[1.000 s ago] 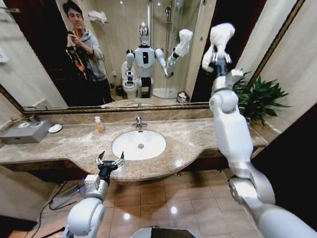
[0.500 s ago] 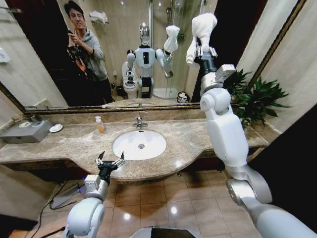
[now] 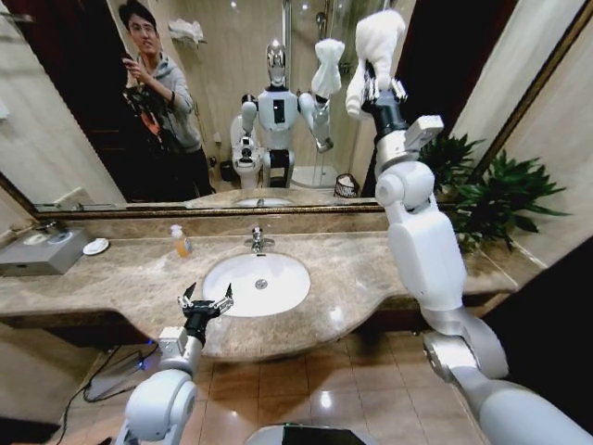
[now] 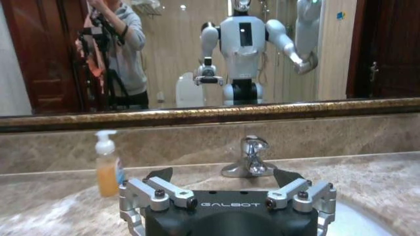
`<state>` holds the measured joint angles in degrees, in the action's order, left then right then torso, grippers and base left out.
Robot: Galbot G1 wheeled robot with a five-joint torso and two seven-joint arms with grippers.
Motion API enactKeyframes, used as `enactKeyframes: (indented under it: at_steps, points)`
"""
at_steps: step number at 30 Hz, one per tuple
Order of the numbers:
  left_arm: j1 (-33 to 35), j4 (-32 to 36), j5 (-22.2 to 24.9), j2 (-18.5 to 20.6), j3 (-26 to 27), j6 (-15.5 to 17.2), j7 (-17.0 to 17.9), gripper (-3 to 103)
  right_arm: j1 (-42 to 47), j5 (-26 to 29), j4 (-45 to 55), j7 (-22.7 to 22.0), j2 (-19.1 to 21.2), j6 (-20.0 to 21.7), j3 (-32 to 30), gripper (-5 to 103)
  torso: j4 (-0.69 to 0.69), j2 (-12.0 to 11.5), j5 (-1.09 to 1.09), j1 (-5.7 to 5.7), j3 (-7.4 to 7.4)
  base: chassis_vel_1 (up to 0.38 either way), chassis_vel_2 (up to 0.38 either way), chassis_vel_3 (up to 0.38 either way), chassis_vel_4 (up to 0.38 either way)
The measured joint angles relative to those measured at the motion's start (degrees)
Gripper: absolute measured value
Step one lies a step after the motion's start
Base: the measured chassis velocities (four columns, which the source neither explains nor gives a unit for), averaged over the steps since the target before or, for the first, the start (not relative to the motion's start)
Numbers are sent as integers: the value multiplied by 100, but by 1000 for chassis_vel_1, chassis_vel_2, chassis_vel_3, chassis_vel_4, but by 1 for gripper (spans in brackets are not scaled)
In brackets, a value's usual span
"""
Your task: Pick up the towel from the sink counter and wipe the mirror surface.
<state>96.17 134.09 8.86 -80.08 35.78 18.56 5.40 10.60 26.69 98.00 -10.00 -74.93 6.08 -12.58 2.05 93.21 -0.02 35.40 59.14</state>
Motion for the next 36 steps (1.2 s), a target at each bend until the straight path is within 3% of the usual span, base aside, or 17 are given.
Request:
enactKeyframes:
  at_steps: [3,5,7,17,21,29,36]
  points:
    - [0,0,0,0,0,0,0,100,-138,-269,-223,73,-120,-131,-107,19,5,-2,3,3,2,-110,122,82,-108]
    - [0,0,0,0,0,0,0,100,-317,-992,-681,308,-273,-437,-381,19,3,-2,0,2,1,-43,104,16,-20]
    - [0,0,0,1,0,0,0,100,-385,-1178,-857,367,-346,-516,-486,19,2,-1,1,1,1,-21,52,-1,-12]
    - [3,0,0,0,0,0,0,100,-1082,-1221,-1890,408,-965,-434,-702,19,4,2,1,-8,-2,9,-12,-4,19]
    - [2,0,0,0,0,0,0,100,-1494,-1389,-2681,556,-1316,-736,-632,19,3,1,0,-3,0,0,0,0,0]
    - [1,0,0,0,0,0,0,100,-1694,-1685,-3181,624,-1719,-933,-547,19,4,1,-1,-3,0,0,0,0,0]
    - [2,0,0,0,0,0,0,100,-1902,-2214,-3688,731,-1746,-1113,-390,19,0,1,1,-4,0,0,0,0,0]
